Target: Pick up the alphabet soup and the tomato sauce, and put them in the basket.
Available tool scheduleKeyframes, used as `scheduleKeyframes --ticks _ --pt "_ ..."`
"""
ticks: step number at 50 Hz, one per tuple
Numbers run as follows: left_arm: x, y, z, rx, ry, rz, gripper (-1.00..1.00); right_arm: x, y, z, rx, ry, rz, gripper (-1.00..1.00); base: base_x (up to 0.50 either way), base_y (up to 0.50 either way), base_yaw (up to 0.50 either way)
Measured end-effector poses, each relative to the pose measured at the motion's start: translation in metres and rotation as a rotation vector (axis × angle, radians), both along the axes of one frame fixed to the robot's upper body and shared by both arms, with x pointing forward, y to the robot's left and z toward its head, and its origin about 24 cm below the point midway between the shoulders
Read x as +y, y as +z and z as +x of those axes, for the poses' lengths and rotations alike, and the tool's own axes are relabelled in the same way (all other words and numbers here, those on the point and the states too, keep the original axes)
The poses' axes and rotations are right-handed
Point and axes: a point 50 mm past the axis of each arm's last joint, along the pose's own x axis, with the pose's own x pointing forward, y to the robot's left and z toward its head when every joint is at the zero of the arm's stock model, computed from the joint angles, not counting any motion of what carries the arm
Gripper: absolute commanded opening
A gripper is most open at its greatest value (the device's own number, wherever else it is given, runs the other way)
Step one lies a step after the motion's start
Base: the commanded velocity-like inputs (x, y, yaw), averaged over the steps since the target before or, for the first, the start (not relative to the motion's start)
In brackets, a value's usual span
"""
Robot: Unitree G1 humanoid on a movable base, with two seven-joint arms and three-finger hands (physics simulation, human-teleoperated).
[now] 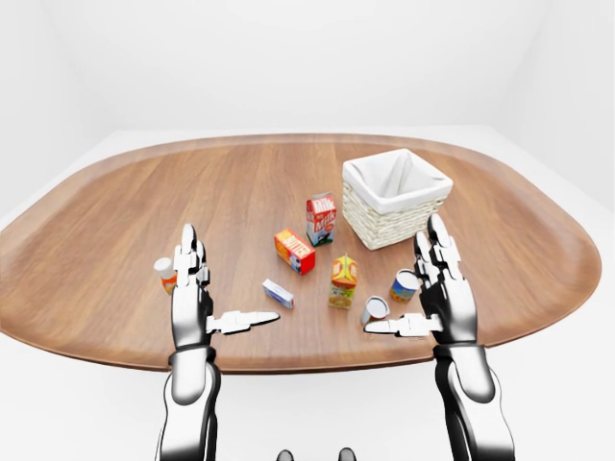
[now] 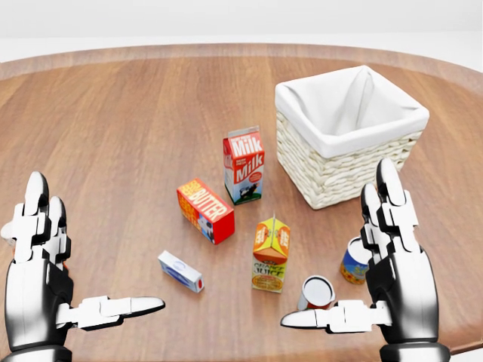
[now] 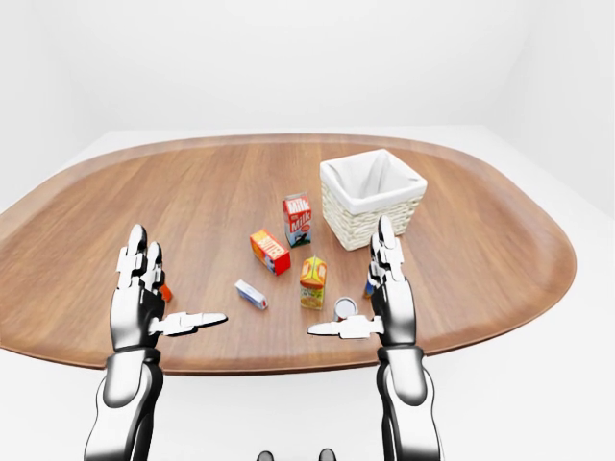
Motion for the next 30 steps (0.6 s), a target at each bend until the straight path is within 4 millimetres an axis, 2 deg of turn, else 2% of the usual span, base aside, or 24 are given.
scheduleKeyframes --ticks 30 --pt "-0.0005 -0.0010 0.0001 0.005 -0.001 0.003 1.00 0.0002 0.0011 -0.0002 -0.005 0.003 -0.002 1.00 0.25 0.00 0.00"
